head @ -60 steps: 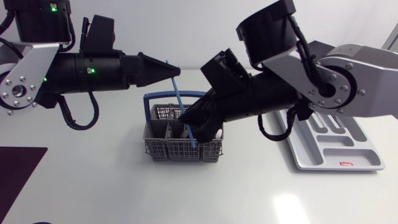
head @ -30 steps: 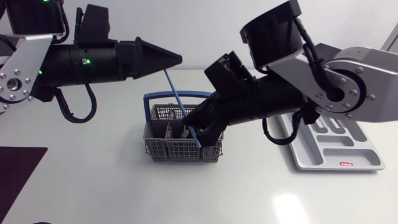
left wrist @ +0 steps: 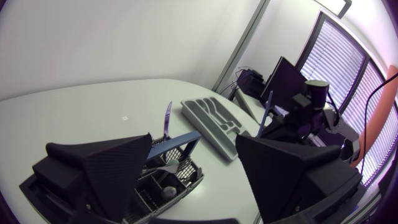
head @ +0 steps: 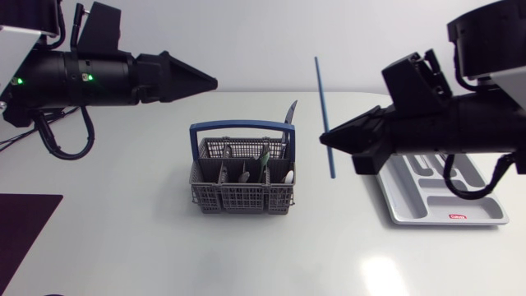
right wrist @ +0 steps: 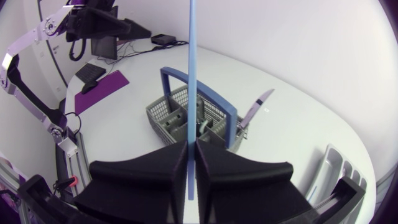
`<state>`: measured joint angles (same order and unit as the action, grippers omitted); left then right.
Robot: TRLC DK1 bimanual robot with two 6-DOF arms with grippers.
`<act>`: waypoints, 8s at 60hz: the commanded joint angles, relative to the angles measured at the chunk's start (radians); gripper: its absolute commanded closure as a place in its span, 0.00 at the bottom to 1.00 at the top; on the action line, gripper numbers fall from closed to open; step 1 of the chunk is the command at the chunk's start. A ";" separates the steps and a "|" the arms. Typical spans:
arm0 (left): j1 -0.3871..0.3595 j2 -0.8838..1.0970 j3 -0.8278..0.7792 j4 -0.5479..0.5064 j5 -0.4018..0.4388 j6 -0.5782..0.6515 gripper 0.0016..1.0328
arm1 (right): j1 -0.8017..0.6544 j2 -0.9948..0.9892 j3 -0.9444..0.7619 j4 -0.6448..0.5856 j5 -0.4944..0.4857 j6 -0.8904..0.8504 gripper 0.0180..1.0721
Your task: Sort the cutlery from the basket into the organizer compartments.
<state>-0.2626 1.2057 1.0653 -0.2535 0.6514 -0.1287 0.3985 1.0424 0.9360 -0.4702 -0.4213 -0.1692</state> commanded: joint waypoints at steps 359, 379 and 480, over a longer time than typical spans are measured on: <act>-0.234 0.126 -0.257 -0.026 -0.688 0.330 0.12 | 0.306 0.673 0.147 0.349 0.148 0.728 0.94; -0.237 0.120 -0.258 -0.026 -0.688 0.330 0.12 | 0.321 0.584 0.161 0.275 0.144 0.674 0.94; -0.372 0.103 -0.149 -0.090 -0.674 0.324 0.10 | -0.405 -0.035 0.052 -0.420 -0.085 0.022 0.94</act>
<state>-0.6247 1.2831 0.8623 -0.3283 -0.0341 0.1848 0.0563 1.0061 1.0306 -0.8661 -0.5102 -0.0437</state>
